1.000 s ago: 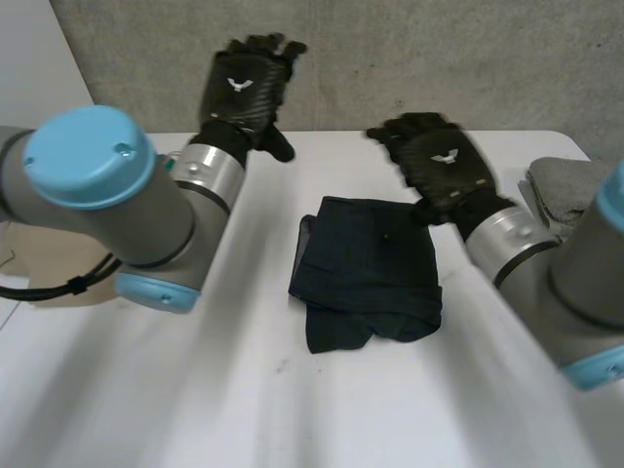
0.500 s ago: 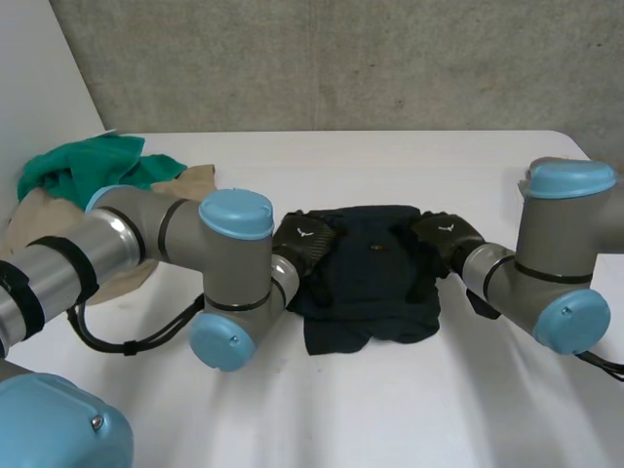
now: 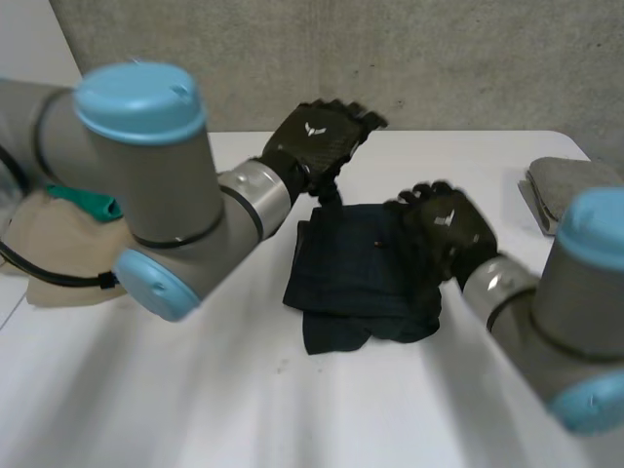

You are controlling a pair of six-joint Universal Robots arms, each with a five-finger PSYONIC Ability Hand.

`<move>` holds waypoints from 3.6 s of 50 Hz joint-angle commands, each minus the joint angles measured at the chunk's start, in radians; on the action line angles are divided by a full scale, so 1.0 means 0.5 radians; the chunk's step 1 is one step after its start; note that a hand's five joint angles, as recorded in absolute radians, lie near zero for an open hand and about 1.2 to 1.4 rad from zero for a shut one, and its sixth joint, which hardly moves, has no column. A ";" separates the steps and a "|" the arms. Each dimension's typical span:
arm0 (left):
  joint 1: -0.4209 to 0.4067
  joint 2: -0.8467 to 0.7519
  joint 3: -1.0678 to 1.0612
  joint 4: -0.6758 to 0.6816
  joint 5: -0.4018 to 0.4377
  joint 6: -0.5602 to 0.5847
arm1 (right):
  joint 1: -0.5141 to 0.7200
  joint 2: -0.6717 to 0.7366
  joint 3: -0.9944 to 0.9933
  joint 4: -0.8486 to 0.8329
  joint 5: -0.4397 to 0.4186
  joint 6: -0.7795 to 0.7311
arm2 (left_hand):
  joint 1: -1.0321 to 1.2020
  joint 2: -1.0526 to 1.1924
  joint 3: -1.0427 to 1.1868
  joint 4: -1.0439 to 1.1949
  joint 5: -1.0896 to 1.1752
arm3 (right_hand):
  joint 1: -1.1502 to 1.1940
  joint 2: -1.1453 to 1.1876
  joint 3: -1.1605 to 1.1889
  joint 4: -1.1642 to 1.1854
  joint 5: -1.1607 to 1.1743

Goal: Fold the laundry.

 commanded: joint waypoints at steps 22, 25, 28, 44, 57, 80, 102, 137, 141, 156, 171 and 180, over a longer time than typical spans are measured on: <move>0.096 0.091 -0.131 -0.084 0.586 -0.143 | 0.190 0.724 -0.032 -1.042 0.195 -0.219 | 0.048 -0.020 -0.041 -0.019 -0.055 | 0.232 0.276 0.257 0.255 0.235; 0.099 0.091 -0.131 -0.084 0.586 -0.140 | 0.187 0.740 -0.078 -1.039 0.183 -0.219 | 0.048 -0.020 -0.041 -0.019 -0.055 | 2.333 2.378 2.358 2.357 2.336; 0.102 0.091 -0.131 -0.081 0.586 -0.140 | 0.190 0.715 -0.097 -1.060 0.174 -0.210 | 0.048 -0.020 -0.041 -0.019 -0.055 | 2.346 2.390 2.371 2.370 2.349; 0.136 0.241 -0.119 0.023 0.582 -0.149 | -0.327 0.488 -0.581 -1.039 0.033 0.148 | 0.048 -0.020 -0.041 -0.019 -0.055 | 2.346 2.390 2.371 2.370 2.349; 0.127 0.333 -0.131 0.084 0.576 -0.199 | -1.061 0.785 -1.232 -1.057 -0.283 0.535 | 0.048 -0.020 -0.041 -0.019 -0.055 | 2.346 2.390 2.371 2.370 2.349; 0.105 0.321 -0.235 0.084 0.524 -0.192 | -1.678 1.519 -1.484 -1.039 -1.084 0.658 | 0.054 -0.014 -0.035 -0.013 -0.050 | 2.174 2.218 2.199 2.197 2.177; -0.027 0.431 -0.245 0.088 0.524 -0.205 | -1.933 0.663 -1.247 -0.115 -0.484 -0.145 | 0.048 -0.020 -0.041 -0.019 -0.055 | -0.097 -0.053 -0.072 -0.074 -0.094; 1.265 -0.347 -0.082 0.385 -0.271 1.256 | -0.463 0.095 -0.033 -0.275 -0.541 -0.418 | 0.007 -0.061 -0.082 -0.060 -0.096 | -0.097 -0.053 -0.072 -0.074 -0.094; 1.341 -0.584 0.040 0.520 -0.145 1.256 | -0.472 0.111 0.007 -0.272 -0.514 -0.492 | 0.019 -0.049 -0.071 -0.048 -0.085 | -0.097 -0.053 -0.072 -0.074 -0.094; 1.213 -0.383 0.056 0.753 -0.074 0.781 | -0.479 0.117 0.060 -0.278 -0.511 -0.499 | 2.449 2.381 2.359 2.382 2.345 | -0.097 -0.053 -0.072 -0.074 -0.094; 0.621 0.416 -0.082 1.017 -0.099 -0.397 | -0.518 -0.058 0.032 -0.281 -0.198 -0.437 | 2.449 2.381 2.359 2.382 2.345 | -0.097 -0.053 -0.072 -0.074 -0.094; 0.201 0.070 -0.223 0.919 -0.093 -0.358 | -0.662 -0.184 0.035 -0.272 -0.161 -0.155 | 2.449 2.381 2.359 2.382 2.345 | -0.097 -0.053 -0.072 -0.074 -0.094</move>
